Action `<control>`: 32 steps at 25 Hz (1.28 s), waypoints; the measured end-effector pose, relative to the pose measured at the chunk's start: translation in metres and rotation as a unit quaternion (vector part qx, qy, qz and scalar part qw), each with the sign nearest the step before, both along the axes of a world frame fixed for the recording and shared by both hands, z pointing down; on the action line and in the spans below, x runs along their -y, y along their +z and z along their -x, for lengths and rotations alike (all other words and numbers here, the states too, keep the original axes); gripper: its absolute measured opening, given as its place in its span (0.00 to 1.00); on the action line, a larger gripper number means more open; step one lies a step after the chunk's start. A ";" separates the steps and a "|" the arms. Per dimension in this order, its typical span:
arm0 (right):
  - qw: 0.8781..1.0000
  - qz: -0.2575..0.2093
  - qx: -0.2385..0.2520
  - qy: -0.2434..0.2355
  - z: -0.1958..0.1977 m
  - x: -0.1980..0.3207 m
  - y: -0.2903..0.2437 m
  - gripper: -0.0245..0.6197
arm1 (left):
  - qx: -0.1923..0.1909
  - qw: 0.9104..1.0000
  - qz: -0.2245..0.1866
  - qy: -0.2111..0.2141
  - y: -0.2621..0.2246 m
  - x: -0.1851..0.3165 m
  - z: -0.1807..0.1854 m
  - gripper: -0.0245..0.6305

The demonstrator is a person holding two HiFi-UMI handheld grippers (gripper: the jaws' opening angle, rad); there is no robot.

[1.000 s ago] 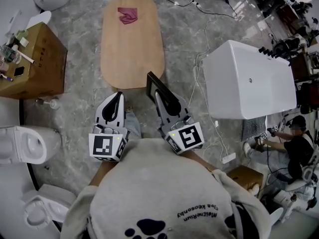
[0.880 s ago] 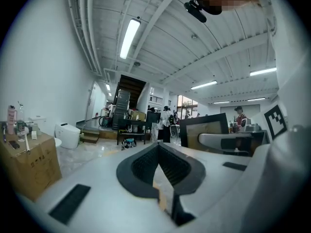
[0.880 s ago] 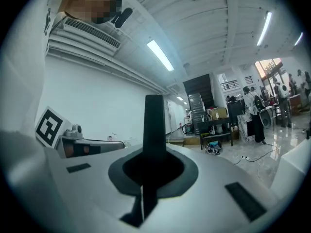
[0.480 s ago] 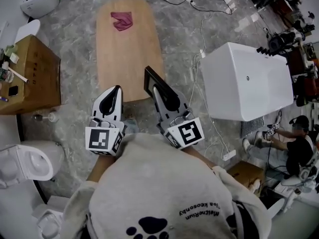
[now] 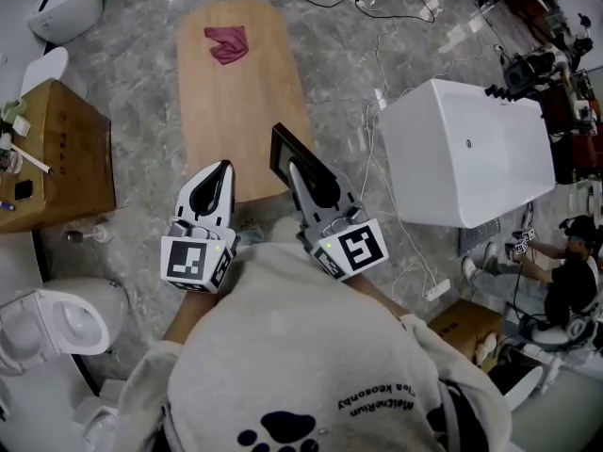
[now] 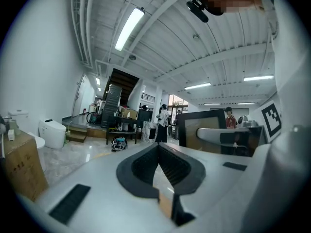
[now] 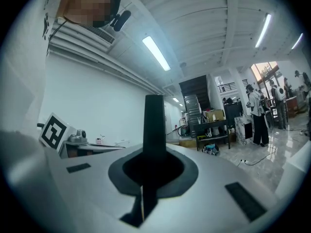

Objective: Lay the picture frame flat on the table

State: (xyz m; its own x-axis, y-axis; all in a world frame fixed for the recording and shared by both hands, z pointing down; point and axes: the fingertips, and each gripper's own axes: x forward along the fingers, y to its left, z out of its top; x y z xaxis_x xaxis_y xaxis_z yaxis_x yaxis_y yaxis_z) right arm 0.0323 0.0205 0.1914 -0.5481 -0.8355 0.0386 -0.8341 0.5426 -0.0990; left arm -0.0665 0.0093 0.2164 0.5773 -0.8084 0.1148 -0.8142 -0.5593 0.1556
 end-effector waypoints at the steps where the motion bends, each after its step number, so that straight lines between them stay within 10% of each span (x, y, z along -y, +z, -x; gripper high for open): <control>1: 1.000 0.001 0.001 -0.002 0.001 0.002 0.000 0.07 | -0.001 1.000 0.001 0.001 0.001 0.002 0.000 0.05; 32: 0.993 0.030 0.027 -0.112 0.006 0.069 -0.005 0.07 | 0.024 0.999 0.031 0.012 -0.008 0.048 -0.020 0.05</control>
State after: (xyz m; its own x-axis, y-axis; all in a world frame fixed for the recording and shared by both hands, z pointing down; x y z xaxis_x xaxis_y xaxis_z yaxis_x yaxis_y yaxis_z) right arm 0.0262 -0.0481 0.1862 -0.7224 -0.6897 0.0500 -0.6861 0.7057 -0.1768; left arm -0.0463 -0.0392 0.2084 0.5887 -0.7850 0.1927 -0.8083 -0.5689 0.1517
